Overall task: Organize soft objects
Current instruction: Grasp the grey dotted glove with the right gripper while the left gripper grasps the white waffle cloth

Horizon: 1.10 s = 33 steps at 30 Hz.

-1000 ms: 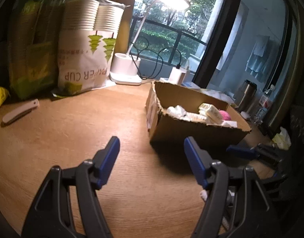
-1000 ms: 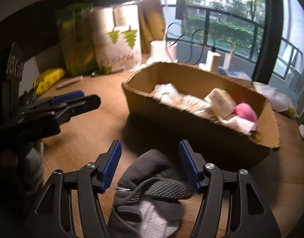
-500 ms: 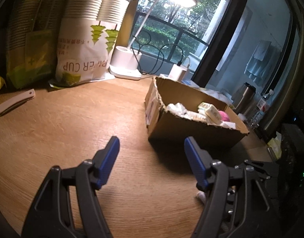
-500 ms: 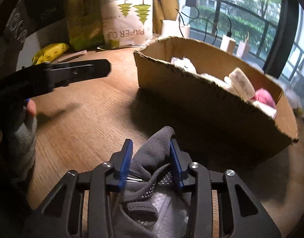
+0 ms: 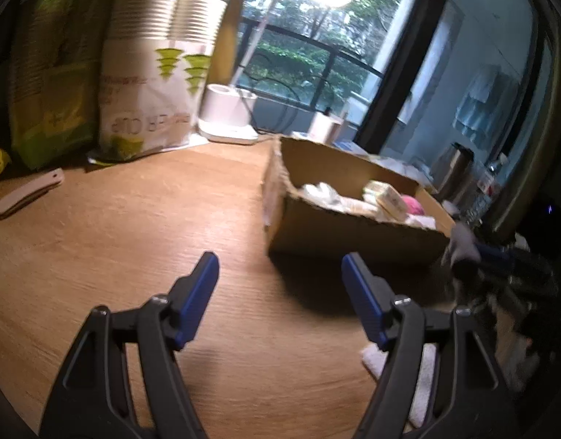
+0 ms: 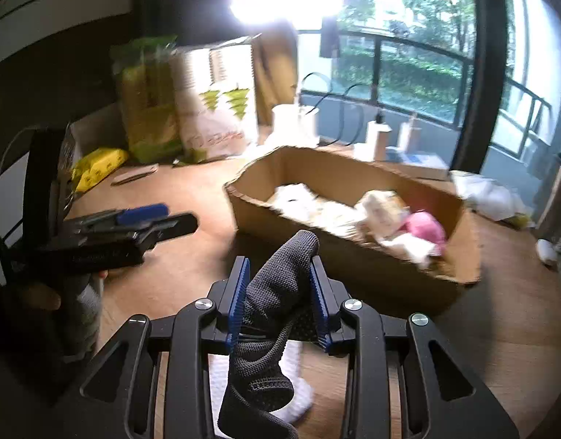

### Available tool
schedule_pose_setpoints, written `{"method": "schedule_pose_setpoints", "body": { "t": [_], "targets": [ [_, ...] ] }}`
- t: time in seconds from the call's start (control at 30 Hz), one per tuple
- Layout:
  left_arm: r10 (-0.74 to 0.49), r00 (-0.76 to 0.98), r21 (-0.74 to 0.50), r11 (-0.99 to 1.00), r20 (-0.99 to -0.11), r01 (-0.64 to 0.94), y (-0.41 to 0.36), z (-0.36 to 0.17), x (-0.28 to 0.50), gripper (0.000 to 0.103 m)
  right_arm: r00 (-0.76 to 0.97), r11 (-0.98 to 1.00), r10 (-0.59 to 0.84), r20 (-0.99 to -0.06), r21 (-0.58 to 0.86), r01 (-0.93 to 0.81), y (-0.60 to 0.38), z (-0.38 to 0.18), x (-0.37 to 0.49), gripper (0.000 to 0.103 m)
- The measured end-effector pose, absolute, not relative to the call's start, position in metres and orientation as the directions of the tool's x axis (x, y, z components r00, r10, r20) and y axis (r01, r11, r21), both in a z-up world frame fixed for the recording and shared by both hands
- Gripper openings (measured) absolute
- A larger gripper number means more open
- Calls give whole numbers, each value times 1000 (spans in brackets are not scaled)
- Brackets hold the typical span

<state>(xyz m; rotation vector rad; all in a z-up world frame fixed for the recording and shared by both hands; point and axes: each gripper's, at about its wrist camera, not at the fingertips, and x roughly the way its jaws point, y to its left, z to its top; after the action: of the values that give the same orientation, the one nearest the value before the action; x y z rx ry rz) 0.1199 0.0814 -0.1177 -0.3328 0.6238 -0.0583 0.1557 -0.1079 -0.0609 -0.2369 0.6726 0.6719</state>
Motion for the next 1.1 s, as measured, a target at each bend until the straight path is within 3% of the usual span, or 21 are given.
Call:
{"method": "schedule_pose_setpoints", "body": {
  "t": [0.37, 0.83, 1.0, 1.1],
  "targets": [
    [-255, 745, -272, 957, -616, 102, 18, -117, 120, 72, 626, 842, 416, -660, 19, -539, -162, -78, 171, 34],
    [-161, 672, -29, 979, -722, 203, -51, -134, 120, 72, 625, 873, 374, -685, 33, -486, -203, -107, 172, 35],
    [-154, 655, 7, 972, -740, 236, -63, -136, 121, 72, 629, 877, 360, -690, 20, -480, -207, -112, 170, 53],
    [-112, 630, 51, 971, -768, 234, -68, -144, 125, 72, 626, 878, 363, -690, 28, -478, -212, -112, 168, 59]
  ]
}}
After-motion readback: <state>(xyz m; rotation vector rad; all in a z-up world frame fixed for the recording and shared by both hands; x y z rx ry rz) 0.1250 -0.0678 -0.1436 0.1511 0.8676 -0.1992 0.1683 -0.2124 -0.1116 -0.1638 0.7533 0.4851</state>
